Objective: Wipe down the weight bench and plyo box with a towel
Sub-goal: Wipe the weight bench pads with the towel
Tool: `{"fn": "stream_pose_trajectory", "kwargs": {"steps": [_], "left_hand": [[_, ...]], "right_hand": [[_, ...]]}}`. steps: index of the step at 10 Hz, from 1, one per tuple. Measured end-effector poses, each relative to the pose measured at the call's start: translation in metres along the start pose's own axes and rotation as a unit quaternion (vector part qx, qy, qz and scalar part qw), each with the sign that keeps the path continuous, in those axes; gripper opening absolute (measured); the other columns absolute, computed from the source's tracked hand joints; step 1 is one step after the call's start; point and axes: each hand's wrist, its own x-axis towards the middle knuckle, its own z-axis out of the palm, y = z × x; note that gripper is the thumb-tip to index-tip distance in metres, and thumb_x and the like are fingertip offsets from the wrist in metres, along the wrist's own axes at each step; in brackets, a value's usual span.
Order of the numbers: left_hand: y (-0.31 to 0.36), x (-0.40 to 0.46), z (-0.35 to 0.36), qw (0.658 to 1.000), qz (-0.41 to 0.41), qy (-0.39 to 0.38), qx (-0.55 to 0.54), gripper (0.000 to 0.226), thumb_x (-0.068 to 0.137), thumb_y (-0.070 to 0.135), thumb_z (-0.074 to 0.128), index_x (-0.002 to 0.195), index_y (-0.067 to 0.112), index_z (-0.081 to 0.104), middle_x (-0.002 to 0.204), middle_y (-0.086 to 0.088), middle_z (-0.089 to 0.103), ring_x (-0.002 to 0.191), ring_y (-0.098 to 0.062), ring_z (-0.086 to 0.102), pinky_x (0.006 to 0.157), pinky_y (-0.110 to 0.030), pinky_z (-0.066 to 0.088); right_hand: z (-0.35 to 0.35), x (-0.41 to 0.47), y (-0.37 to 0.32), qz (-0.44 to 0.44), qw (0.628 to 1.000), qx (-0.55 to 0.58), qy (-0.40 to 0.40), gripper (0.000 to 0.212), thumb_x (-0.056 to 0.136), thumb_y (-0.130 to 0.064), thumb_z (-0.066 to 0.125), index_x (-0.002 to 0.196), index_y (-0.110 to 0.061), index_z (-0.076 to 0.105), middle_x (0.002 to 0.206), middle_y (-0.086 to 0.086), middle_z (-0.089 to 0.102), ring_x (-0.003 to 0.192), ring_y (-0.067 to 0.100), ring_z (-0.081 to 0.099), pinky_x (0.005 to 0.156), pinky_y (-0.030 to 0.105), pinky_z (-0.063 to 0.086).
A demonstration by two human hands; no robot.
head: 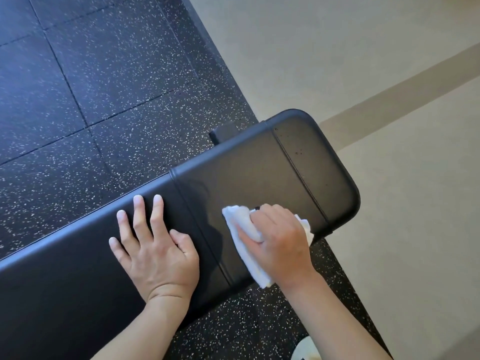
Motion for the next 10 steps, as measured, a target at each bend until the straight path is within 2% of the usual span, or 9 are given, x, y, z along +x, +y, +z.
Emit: {"fn": "stream_pose_trajectory", "kwargs": {"steps": [1, 2, 3, 4, 5, 6, 7, 8, 10], "left_hand": [[-0.002, -0.001, 0.000, 1.000, -0.003, -0.004, -0.001, 0.070, 0.090, 0.028, 0.040, 0.160, 0.026, 0.037, 0.174, 0.000, 0.024, 0.161, -0.034, 0.016, 0.127, -0.064, 0.011], [-0.001, -0.001, 0.001, 1.000, -0.002, -0.002, -0.004, 0.070, 0.089, 0.028, 0.040, 0.160, 0.027, 0.038, 0.173, 0.000, 0.025, 0.161, -0.034, 0.016, 0.127, -0.064, 0.011], [-0.001, -0.001, 0.001, 1.000, 0.001, 0.002, -0.002, 0.071, 0.089, 0.028, 0.041, 0.160, 0.026, 0.038, 0.173, 0.000, 0.026, 0.160, -0.035, 0.018, 0.126, -0.064, 0.012], [-0.001, -0.001, 0.000, 1.000, 0.000, 0.002, -0.003, 0.070, 0.089, 0.028, 0.041, 0.160, 0.026, 0.039, 0.173, 0.000, 0.026, 0.160, -0.035, 0.018, 0.126, -0.064, 0.013], [-0.001, -0.001, 0.000, 1.000, -0.001, 0.004, -0.002, 0.070, 0.090, 0.028, 0.041, 0.160, 0.027, 0.038, 0.173, 0.000, 0.026, 0.160, -0.035, 0.018, 0.126, -0.064, 0.013], [-0.001, -0.001, 0.001, 1.000, 0.001, 0.003, 0.001, 0.070, 0.090, 0.028, 0.041, 0.160, 0.028, 0.038, 0.173, 0.001, 0.026, 0.161, -0.034, 0.017, 0.126, -0.064, 0.013], [-0.003, -0.002, 0.002, 1.000, 0.000, 0.002, 0.000, 0.070, 0.090, 0.027, 0.042, 0.160, 0.028, 0.037, 0.173, 0.000, 0.026, 0.161, -0.035, 0.017, 0.126, -0.064, 0.013], [-0.002, -0.002, 0.001, 1.000, 0.002, 0.002, -0.001, 0.070, 0.090, 0.027, 0.041, 0.160, 0.027, 0.038, 0.173, 0.000, 0.025, 0.161, -0.035, 0.018, 0.126, -0.065, 0.013], [-0.004, -0.001, 0.002, 1.000, -0.001, -0.001, 0.000, 0.070, 0.091, 0.027, 0.041, 0.160, 0.028, 0.036, 0.174, 0.001, 0.025, 0.161, -0.034, 0.016, 0.127, -0.064, 0.012]], "right_hand": [[0.011, 0.029, 0.007, -0.005, 1.000, 0.003, 0.012, 0.034, 0.095, -0.018, 0.059, 0.065, -0.016, 0.045, 0.063, 0.001, 0.040, 0.058, 0.022, 0.036, 0.054, 0.035, 0.033], [0.026, 0.089, 0.014, 0.005, 0.999, -0.017, 0.028, 0.029, 0.083, -0.015, 0.068, 0.063, -0.016, 0.046, 0.060, 0.005, 0.045, 0.053, 0.028, 0.043, 0.050, 0.038, 0.035], [0.031, 0.145, 0.005, -0.011, 0.999, 0.002, 0.049, 0.032, 0.075, -0.005, 0.076, 0.063, -0.016, 0.048, 0.053, 0.009, 0.048, 0.045, 0.033, 0.048, 0.041, 0.033, 0.039], [0.036, 0.168, 0.001, -0.018, 0.999, 0.016, 0.045, 0.046, 0.082, -0.009, 0.076, 0.069, -0.026, 0.035, 0.053, 0.008, 0.048, 0.045, 0.035, 0.047, 0.042, 0.033, 0.040], [0.041, 0.147, 0.007, 0.011, 0.999, -0.018, 0.030, 0.039, 0.084, -0.017, 0.072, 0.069, -0.025, 0.037, 0.059, 0.008, 0.051, 0.051, 0.034, 0.051, 0.048, 0.034, 0.036], [0.034, 0.083, 0.003, 0.023, 0.998, -0.052, 0.018, 0.029, 0.084, -0.022, 0.073, 0.068, -0.018, 0.049, 0.066, 0.006, 0.049, 0.058, 0.032, 0.049, 0.053, 0.039, 0.034], [0.011, 0.010, -0.013, 0.004, 0.998, -0.056, 0.003, 0.030, 0.090, -0.019, 0.073, 0.070, -0.018, 0.050, 0.067, 0.003, 0.044, 0.060, 0.027, 0.042, 0.055, 0.041, 0.034], [0.003, -0.014, -0.016, -0.012, 0.998, -0.061, 0.003, 0.033, 0.097, -0.020, 0.064, 0.067, -0.018, 0.049, 0.065, 0.000, 0.041, 0.059, 0.022, 0.037, 0.052, 0.039, 0.034], [0.027, 0.059, 0.002, -0.021, 0.998, -0.060, -0.001, 0.029, 0.089, -0.032, 0.066, 0.068, -0.018, 0.050, 0.066, 0.004, 0.048, 0.059, 0.030, 0.048, 0.055, 0.039, 0.034]]}}
